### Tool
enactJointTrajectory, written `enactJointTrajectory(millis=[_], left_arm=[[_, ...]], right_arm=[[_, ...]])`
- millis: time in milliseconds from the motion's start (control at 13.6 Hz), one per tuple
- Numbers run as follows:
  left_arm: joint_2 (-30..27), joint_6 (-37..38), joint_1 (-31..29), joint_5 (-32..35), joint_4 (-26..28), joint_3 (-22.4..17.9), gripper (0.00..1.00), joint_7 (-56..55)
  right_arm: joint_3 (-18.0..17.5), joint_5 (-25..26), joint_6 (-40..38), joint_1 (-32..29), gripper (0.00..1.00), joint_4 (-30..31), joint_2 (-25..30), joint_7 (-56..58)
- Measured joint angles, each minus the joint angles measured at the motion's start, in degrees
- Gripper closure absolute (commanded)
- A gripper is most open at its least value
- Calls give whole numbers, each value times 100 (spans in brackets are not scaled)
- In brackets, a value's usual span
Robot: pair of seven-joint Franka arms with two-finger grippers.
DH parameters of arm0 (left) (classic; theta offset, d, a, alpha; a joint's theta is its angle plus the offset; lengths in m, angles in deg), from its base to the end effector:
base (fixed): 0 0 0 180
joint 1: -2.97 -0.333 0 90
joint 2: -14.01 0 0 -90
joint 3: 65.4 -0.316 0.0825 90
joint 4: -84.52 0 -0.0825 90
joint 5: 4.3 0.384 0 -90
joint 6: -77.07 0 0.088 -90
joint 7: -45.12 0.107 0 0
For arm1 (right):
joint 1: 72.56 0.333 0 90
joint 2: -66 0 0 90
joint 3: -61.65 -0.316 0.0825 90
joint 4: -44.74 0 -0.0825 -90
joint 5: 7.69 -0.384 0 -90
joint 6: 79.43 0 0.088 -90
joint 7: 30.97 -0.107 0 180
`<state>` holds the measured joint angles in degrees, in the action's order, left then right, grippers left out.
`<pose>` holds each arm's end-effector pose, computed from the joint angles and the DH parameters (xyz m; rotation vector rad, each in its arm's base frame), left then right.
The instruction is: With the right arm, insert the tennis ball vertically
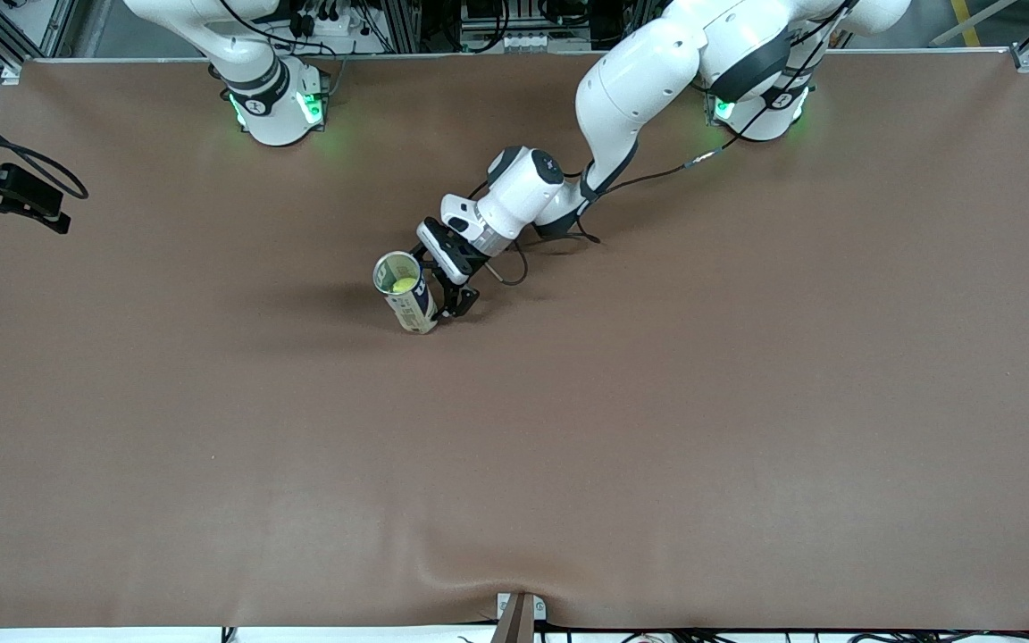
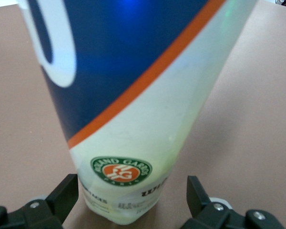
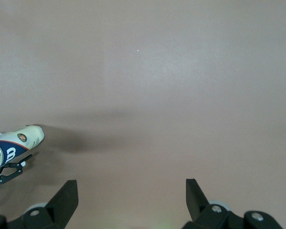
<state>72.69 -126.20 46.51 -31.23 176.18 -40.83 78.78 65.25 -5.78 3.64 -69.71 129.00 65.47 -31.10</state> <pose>0.3805 -0.5987 0.1546 2.2150 -1.0381 0.9785 0.5450 -0.0108 0.6557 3.1075 -0.0294 -0.0469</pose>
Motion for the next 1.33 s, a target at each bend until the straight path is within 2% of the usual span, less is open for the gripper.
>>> enactJointTrajectory(millis=[442, 737, 1032, 1327], left_arm=[[-465, 142, -259, 0, 558, 59, 0, -183], [-856, 646, -536, 0, 884, 117, 0, -314], [-1220, 1448, -792, 0, 1037, 120, 0, -570], [-1776, 2767, -1166, 210, 1138, 119, 0, -1153]], right_arm=[[0, 0, -2, 0, 0, 0, 0, 0], [0, 0, -13, 0, 0, 1, -1, 0], [0, 0, -31, 0, 0, 1, -2, 0], [0, 0, -34, 0, 0, 1, -2, 0]])
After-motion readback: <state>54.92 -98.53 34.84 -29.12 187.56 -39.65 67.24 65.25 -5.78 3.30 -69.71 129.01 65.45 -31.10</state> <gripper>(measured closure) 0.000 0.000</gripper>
